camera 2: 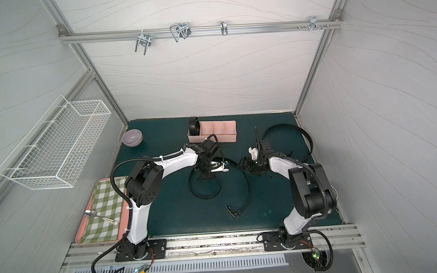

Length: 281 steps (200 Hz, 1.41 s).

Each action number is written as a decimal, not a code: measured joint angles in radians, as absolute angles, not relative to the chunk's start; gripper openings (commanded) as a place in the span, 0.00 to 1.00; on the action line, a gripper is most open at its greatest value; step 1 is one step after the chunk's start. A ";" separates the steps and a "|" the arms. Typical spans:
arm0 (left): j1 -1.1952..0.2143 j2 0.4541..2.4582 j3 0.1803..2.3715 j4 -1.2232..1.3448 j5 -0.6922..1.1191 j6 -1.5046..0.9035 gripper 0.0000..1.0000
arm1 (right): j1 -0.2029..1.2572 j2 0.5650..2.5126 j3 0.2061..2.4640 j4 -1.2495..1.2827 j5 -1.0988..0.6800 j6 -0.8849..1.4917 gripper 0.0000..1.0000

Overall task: Place the belts into the storage roll
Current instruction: Roll the belt at the center of the board.

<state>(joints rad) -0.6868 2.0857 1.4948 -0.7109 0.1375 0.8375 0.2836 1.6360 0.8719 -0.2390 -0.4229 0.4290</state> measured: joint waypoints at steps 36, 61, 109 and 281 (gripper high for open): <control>-0.688 2.022 1.390 -0.605 0.108 0.696 0.00 | 0.337 1.744 0.995 -0.312 -0.349 0.391 0.39; -0.686 2.004 1.361 -0.581 0.070 0.570 0.00 | 0.334 1.777 1.030 -0.358 -0.313 0.368 0.07; -0.669 2.031 1.411 -0.612 -0.019 0.357 0.00 | 0.295 1.730 0.982 -0.394 -0.315 0.376 0.00; -0.650 2.132 1.580 -0.764 -0.115 -0.322 0.00 | 0.704 1.628 0.741 0.006 -0.214 1.349 0.27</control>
<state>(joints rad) -0.6498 2.1323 1.5803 -0.7643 -0.1150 -0.3222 0.7036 1.6279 0.7414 0.0055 -0.2138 1.3487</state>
